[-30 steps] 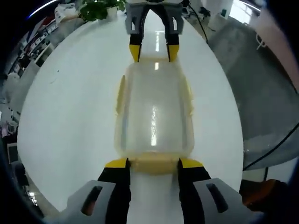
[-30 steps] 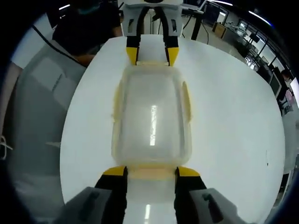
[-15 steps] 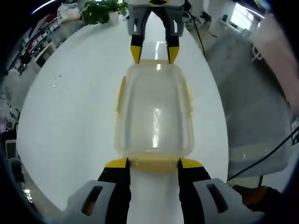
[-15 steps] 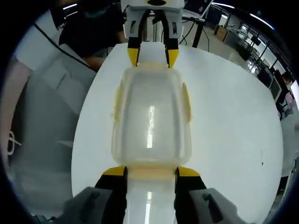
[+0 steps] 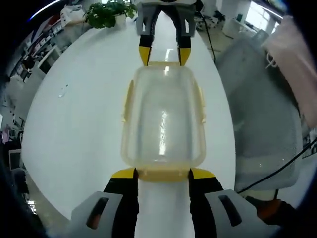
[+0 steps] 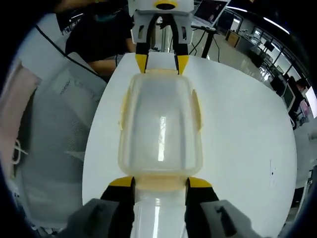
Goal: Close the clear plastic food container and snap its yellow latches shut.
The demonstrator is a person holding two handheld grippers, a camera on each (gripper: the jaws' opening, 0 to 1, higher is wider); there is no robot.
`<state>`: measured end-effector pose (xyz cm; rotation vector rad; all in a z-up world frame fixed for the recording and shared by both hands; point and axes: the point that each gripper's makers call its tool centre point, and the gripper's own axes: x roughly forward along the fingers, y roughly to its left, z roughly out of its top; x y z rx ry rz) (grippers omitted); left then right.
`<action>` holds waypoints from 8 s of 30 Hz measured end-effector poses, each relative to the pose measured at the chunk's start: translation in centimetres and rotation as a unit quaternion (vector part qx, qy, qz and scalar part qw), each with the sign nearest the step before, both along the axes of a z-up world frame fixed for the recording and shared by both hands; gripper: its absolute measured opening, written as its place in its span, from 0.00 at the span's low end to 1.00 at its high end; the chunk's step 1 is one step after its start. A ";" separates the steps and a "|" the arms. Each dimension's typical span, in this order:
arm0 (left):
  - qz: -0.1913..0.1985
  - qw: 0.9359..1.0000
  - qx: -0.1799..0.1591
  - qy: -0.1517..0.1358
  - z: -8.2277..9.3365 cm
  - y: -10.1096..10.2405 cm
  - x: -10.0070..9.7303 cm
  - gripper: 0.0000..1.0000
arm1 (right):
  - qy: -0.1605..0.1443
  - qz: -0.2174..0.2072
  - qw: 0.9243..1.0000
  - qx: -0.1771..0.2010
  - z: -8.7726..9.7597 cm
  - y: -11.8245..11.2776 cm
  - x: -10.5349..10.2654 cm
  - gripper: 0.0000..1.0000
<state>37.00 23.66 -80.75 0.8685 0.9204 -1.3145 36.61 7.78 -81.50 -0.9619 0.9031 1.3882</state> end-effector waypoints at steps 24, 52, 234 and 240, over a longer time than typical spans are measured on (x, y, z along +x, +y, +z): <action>-0.028 0.999 -0.014 -0.006 1.1 -7.2 0.9 0.37 | -0.001 -0.028 0.999 -0.020 0.6 -7.2 0.0 0.37; -0.054 0.998 -0.032 -0.010 0.2 -16.7 1.3 0.37 | 0.002 -0.050 0.998 -0.046 -0.2 -16.8 -0.1 0.37; 0.432 0.857 -0.260 0.108 -1.9 -22.4 3.1 0.48 | 0.149 -0.518 0.826 0.163 -0.9 -19.5 0.5 0.37; 0.441 0.855 -0.246 0.115 -1.7 -22.1 2.9 0.45 | 0.148 -0.514 0.829 0.163 -0.9 -18.9 0.5 0.37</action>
